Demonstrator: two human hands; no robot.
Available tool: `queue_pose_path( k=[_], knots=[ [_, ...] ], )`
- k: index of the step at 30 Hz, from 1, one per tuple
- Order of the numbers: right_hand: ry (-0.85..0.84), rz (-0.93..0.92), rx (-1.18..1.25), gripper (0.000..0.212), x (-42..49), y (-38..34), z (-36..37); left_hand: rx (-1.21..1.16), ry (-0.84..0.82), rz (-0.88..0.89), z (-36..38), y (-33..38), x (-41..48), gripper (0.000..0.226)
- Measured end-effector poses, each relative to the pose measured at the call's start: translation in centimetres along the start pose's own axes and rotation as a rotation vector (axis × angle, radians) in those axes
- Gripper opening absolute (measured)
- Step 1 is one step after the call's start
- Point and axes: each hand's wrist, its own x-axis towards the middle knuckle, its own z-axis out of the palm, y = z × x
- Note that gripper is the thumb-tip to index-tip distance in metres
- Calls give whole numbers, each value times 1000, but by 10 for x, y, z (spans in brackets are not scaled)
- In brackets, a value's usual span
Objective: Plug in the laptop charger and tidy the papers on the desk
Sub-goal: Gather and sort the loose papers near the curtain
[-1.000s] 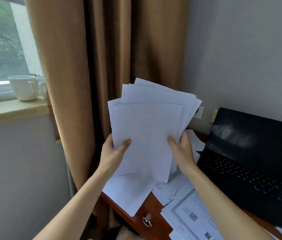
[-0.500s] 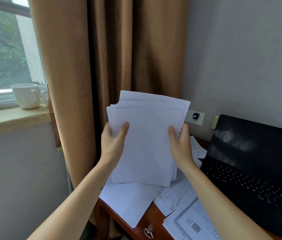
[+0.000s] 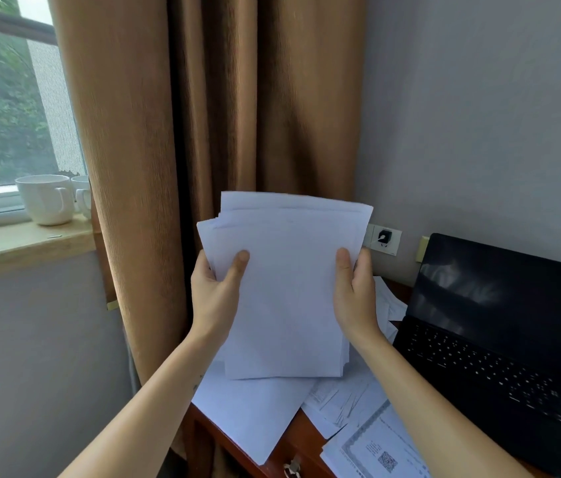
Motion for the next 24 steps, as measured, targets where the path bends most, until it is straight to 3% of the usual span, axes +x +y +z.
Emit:
queue_pose_path(
  k=[9,13,19,24],
  knots=[
    [37,-35,-53,29,2,0,-1,5,16,-1,10,3,-2,27],
    [115,-81,-5,12,3,-7,3,-23,51,58,16,11,3,24],
    [88,-54,-8,10,-16,6,-2,30,5,-37,-1,-16,-15,35],
    [150,-46,-44,33,-10,4,0,166,-43,-71,-16,-35,-22,49]
  ],
)
